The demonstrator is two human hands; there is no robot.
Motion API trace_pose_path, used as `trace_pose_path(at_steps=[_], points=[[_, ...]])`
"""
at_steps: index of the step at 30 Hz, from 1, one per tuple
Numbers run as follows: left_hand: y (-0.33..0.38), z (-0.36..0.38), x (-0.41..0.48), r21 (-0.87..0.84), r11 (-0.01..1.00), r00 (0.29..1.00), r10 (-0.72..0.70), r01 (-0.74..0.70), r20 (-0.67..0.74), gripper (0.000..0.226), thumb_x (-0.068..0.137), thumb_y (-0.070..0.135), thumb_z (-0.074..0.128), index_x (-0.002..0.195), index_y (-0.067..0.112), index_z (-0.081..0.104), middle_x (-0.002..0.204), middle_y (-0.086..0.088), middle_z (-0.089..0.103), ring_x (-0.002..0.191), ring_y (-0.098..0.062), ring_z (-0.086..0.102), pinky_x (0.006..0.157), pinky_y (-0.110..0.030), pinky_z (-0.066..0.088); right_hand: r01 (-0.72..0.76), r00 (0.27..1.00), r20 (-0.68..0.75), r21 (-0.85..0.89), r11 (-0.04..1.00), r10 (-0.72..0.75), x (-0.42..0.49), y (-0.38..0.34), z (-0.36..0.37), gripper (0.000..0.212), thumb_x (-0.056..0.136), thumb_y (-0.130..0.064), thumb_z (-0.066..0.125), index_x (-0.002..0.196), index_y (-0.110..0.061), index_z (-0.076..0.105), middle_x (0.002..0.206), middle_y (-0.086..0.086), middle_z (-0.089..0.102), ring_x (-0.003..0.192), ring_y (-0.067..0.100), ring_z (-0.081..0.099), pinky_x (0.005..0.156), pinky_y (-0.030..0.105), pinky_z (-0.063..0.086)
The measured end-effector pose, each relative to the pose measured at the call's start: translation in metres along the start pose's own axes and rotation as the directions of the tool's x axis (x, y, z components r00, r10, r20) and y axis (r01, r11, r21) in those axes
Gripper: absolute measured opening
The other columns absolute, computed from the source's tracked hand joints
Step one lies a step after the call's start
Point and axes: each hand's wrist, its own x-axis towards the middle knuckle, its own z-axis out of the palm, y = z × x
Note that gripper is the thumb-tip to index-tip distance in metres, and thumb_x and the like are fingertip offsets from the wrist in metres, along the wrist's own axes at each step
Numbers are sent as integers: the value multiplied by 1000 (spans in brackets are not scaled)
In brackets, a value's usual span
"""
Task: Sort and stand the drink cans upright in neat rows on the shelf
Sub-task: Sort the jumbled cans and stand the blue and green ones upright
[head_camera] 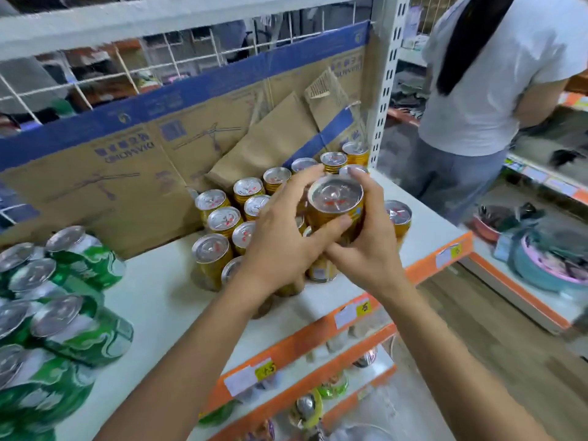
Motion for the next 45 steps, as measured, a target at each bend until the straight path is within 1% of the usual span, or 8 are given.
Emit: trace_pose_path(at_steps=[9,14,18,23,27,32,35,45], points=[[-49,87,65,478,878,937,-198,39,287,69,93,53,46,148,16,27,158,-7,19,146,-22,10,118,-38,11,-406,908,-134,-47,913,397,88,83,-85,78,61,-11,83,122,-28,39,98,-20,55,91,7,58,86,33,51],[-46,111,78,651,759,869,-321,-1,375,76,91,68,30,150,21,22,161,1,8,147,-20,-1,117,-47,5,-575,818,-74,-74,815,571,99,123,-89,66,60,1,72,117,-19,44,107,6,60,87,19,60,60,32,51],[-46,112,75,688,726,870,-334,-9,364,75,92,67,25,151,22,19,161,2,5,147,-17,-3,118,-45,2,-645,756,87,-70,761,649,93,143,-88,68,58,0,80,113,-25,49,105,1,61,95,19,61,81,39,55],[-46,113,75,686,727,880,-313,-20,357,74,92,66,25,151,22,20,161,2,6,147,-17,-2,118,-45,2,-759,626,297,19,651,721,91,145,-91,43,80,2,63,116,-15,47,108,10,58,88,18,60,73,30,51],[-48,113,74,684,730,892,-298,-17,340,73,92,66,27,151,23,22,161,2,8,147,-17,-1,117,-45,2,-806,563,396,69,589,725,92,140,-102,29,89,-21,61,118,-18,57,116,3,63,101,14,59,93,32,48],[-47,104,72,508,860,954,-192,51,229,61,93,52,46,141,16,42,152,-7,32,142,-23,22,116,-39,20,-473,803,157,-421,774,575,93,114,-91,55,89,-39,61,137,-16,45,138,3,50,121,18,49,94,30,42],[-43,82,64,456,886,984,-147,87,98,44,94,35,51,130,11,54,135,-8,50,129,-25,39,107,-33,27,-131,922,234,-562,816,309,84,82,-67,48,92,-30,57,134,-9,47,136,9,52,126,25,45,99,31,34],[-46,-57,-62,653,719,971,-169,238,-168,45,75,31,41,107,12,68,114,-10,64,118,-36,52,101,-43,42,313,784,619,-347,884,-35,13,-14,76,51,80,-32,31,111,-1,58,107,19,60,95,41,54,77,43,45]])
